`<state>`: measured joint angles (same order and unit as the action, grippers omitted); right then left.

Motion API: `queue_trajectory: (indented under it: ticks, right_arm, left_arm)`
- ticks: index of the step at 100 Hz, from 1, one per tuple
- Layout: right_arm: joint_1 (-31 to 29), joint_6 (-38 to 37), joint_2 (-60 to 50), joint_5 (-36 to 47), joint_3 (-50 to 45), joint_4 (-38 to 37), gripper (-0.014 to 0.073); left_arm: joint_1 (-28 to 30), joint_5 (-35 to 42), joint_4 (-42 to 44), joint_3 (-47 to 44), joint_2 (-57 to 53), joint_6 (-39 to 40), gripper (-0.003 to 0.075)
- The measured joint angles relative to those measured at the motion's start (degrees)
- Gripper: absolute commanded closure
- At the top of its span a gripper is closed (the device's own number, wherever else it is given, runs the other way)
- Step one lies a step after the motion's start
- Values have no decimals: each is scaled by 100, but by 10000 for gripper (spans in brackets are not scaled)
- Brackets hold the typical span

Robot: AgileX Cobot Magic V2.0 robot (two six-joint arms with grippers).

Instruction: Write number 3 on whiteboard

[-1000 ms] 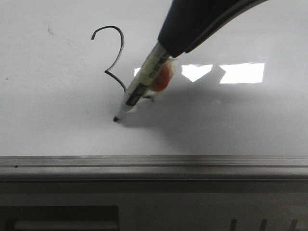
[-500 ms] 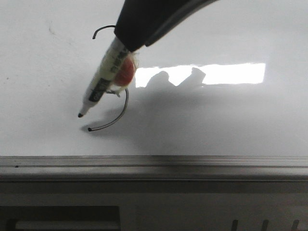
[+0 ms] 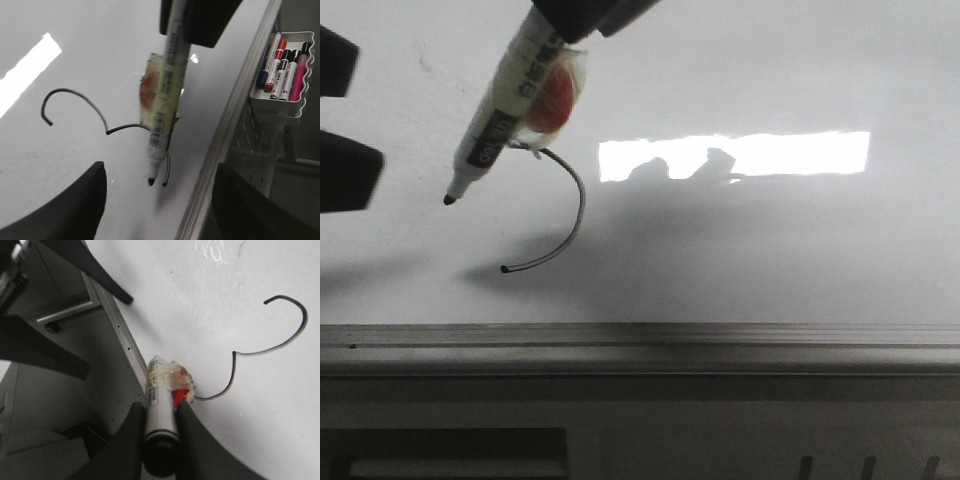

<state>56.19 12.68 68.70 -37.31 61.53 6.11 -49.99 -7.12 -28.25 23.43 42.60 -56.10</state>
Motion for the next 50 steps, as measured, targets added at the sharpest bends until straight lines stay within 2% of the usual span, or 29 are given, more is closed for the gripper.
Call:
queue_trajectory:
  ticks: [12,26,43,50]
  right_arm:
    - [36,-1,0,-63,45,0,658]
    - [226,2,0,-234,45,-13,658]
    - [357,11,0,-234,45,-26,658]
    - [357,11,0,-234,45,-26,658]
  left_arm:
    - [-293,621,14,0,582,-2,293]
    - [-328,1297,14,0,1042,-13,293]
    - [-328,1370,1,35,1302,-13,298]
    - [-328,1374,-6,45,1317,-13,353]
